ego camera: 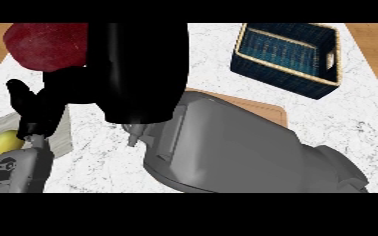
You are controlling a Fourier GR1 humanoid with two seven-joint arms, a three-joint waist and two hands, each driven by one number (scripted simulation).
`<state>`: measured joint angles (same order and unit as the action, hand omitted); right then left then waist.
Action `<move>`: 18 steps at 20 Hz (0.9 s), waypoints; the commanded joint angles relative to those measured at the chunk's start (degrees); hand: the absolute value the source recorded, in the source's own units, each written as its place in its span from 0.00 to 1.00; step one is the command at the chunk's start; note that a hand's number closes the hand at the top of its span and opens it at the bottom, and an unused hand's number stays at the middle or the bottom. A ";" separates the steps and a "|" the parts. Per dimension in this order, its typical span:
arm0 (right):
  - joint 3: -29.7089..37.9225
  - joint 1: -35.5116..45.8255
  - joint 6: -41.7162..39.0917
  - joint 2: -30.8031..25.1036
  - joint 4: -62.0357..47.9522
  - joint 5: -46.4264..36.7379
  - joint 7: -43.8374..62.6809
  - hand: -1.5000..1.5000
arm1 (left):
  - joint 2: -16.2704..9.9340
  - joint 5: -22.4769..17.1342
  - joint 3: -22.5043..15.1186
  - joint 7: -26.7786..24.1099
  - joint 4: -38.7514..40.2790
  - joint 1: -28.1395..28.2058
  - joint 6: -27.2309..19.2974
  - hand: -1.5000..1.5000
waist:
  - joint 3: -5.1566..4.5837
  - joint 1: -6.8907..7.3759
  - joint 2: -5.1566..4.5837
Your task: Pick the pear from the cutting board and place it in the basket
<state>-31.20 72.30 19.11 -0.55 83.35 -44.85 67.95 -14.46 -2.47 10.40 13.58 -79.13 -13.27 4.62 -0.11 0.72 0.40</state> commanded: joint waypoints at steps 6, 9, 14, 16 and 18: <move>12.45 8.09 -4.90 -1.89 -12.78 -3.73 3.61 1.00 | 1.44 1.44 -1.42 -1.17 -1.06 1.54 -0.90 0.50 | 0.05 -0.31 -0.28; 14.47 8.95 -5.55 -4.25 -18.02 -5.46 0.84 1.00 | 0.01 -1.31 0.73 0.49 -1.17 0.49 0.64 0.50 | 0.04 -0.19 -0.38; 16.48 5.17 -3.07 -5.89 -21.18 -8.41 -2.09 1.00 | -0.65 -0.92 0.93 1.04 -0.52 -1.05 0.56 0.50 | 0.08 -0.48 -0.47; 19.35 6.39 -6.59 -8.73 -20.71 -7.31 -3.29 1.00 | -0.27 0.20 0.55 0.56 -0.20 -0.68 -0.37 0.50 | 0.08 -0.68 -0.39; 20.95 5.55 -8.88 -9.93 -19.07 -5.96 -5.47 1.00 | 0.23 1.11 -0.03 -1.04 0.69 0.07 -0.47 0.50 | 0.09 -0.80 -0.35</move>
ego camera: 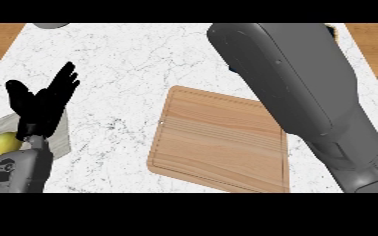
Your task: Pick the pear from the cutting board and place it in the basket
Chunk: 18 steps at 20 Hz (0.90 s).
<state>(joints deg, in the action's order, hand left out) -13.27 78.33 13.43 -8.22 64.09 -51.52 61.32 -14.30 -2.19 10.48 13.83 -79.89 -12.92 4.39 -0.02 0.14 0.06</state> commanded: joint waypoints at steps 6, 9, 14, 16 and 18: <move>4.34 -12.07 -1.66 -6.49 4.39 1.14 -7.67 1.00 | 1.28 0.66 -0.78 0.37 -2.82 2.64 -0.87 0.50 | 0.04 -0.02 0.07; 7.04 -13.85 2.45 -4.83 2.26 2.62 -10.80 1.00 | 0.41 0.42 -0.02 -1.79 2.49 0.11 0.58 0.50 | 0.02 -0.08 -0.12; 11.05 -15.28 5.99 -6.61 -2.62 3.24 -17.67 1.00 | 0.20 0.34 0.66 -2.29 3.73 -1.90 0.35 0.50 | 0.01 0.13 -0.29; 11.42 -14.79 11.62 -8.22 -4.00 -4.78 -8.94 1.00 | -0.96 -0.76 0.70 0.90 -0.62 0.24 1.59 0.50 | 0.01 0.56 -0.20; 12.60 -17.91 13.31 -4.89 -2.60 -2.42 -9.00 0.00 | 0.92 0.58 -0.47 1.25 -1.01 -0.31 -0.56 0.50 | 0.03 0.18 -0.12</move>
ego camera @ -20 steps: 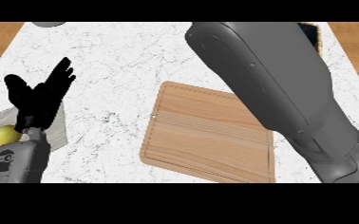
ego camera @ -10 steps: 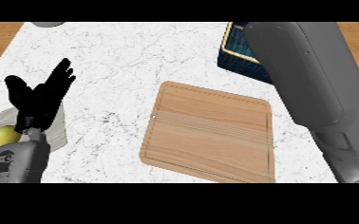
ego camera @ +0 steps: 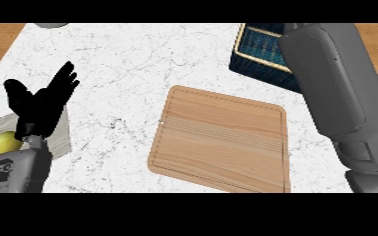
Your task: Pick the pear from the cutting board and place it in the basket
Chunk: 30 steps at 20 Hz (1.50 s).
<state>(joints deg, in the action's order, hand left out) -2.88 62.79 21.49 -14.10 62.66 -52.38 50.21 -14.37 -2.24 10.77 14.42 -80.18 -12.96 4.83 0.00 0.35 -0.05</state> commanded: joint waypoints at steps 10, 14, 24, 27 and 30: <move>7.09 0.53 7.78 0.36 -9.51 4.99 -14.18 0.00 | 0.38 0.69 0.37 -1.67 0.96 0.37 -0.27 0.50 | -0.01 0.48 -0.18; 13.16 -1.08 11.31 -2.73 -4.74 8.53 -12.15 0.00 | 1.52 0.37 -0.29 -1.43 1.23 -0.20 -0.30 0.50 | 0.02 -0.18 -0.08; 22.63 -15.91 5.04 -10.37 19.99 22.07 -8.97 0.00 | 0.35 0.33 0.97 -0.84 -0.88 1.53 -0.71 0.50 | 0.05 -2.51 0.75; 26.61 -23.55 -1.02 -12.73 25.83 29.82 -9.52 0.00 | -0.44 0.08 1.62 -0.96 -2.09 3.74 -0.12 0.50 | 0.06 -2.12 0.61; 28.93 -28.59 -11.32 -17.39 31.70 36.16 -7.30 0.00 | -0.56 -0.58 2.45 1.02 -0.40 0.69 -0.89 0.50 | 0.05 -3.05 0.68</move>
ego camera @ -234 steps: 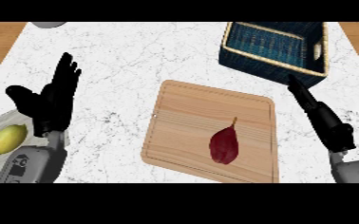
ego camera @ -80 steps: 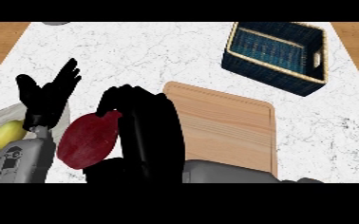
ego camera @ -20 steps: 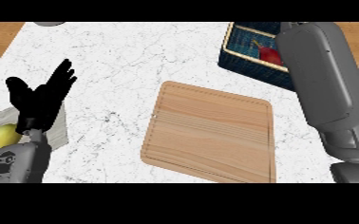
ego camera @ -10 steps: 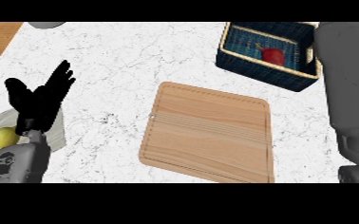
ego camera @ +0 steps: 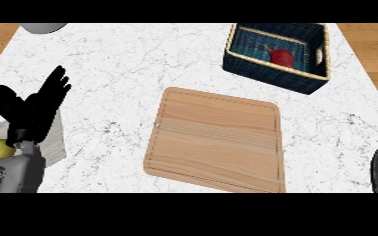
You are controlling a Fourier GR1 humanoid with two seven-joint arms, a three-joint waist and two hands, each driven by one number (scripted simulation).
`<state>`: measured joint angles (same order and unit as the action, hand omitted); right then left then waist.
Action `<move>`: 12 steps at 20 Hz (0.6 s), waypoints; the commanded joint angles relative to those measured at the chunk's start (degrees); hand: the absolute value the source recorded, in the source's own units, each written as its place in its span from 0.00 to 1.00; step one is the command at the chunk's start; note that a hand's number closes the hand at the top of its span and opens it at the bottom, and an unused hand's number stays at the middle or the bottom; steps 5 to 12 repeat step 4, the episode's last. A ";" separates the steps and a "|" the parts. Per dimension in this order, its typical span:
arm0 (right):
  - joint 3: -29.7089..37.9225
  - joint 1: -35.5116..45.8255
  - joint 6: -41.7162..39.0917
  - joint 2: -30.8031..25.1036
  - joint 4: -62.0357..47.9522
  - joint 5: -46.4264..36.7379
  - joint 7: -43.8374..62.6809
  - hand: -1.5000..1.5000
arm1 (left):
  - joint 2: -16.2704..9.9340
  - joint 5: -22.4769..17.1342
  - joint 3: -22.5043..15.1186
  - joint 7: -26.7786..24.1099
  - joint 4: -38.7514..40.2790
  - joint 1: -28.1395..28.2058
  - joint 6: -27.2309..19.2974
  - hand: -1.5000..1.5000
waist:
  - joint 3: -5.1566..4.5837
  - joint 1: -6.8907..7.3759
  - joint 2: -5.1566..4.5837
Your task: Pick the pear from the cutting board and place it in the basket
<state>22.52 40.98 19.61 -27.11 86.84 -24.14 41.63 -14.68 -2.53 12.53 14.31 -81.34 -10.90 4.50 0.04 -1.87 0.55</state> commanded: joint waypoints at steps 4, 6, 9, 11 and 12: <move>12.36 -17.26 -15.47 -7.12 11.96 17.78 -3.61 0.00 | -0.09 0.19 -0.37 -0.07 -1.19 0.94 0.51 0.50 | 0.01 0.30 -0.17; 12.36 -17.26 -15.47 -7.12 11.96 17.78 -3.61 0.00 | -0.09 0.19 -0.37 -0.07 -1.19 0.94 0.51 0.50 | 0.01 0.30 -0.17; 12.36 -17.26 -15.47 -7.12 11.96 17.78 -3.61 0.00 | -0.09 0.19 -0.37 -0.07 -1.19 0.94 0.51 0.50 | 0.01 0.30 -0.17; 12.36 -17.26 -15.47 -7.12 11.96 17.78 -3.61 0.00 | -0.09 0.19 -0.37 -0.07 -1.19 0.94 0.51 0.50 | 0.01 0.30 -0.17; 12.36 -17.26 -15.47 -7.12 11.96 17.78 -3.61 0.00 | -0.09 0.19 -0.37 -0.07 -1.19 0.94 0.51 0.50 | 0.01 0.30 -0.17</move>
